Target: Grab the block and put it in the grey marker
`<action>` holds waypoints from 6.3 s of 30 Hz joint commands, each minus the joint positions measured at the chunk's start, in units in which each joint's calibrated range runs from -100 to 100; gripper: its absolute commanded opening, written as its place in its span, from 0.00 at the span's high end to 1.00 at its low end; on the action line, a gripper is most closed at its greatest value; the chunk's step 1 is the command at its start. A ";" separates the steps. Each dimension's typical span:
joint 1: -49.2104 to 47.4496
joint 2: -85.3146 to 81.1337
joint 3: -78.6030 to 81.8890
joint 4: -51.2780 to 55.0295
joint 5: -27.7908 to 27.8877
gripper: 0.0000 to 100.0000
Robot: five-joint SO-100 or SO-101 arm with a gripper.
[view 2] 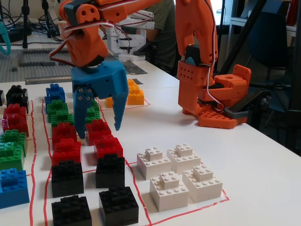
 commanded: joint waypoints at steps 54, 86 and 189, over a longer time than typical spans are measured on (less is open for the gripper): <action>6.51 -32.27 -7.50 17.85 14.11 1.00; 81.55 -9.90 -12.13 3.74 41.81 1.00; 14.33 -22.34 -2.24 5.61 5.62 1.00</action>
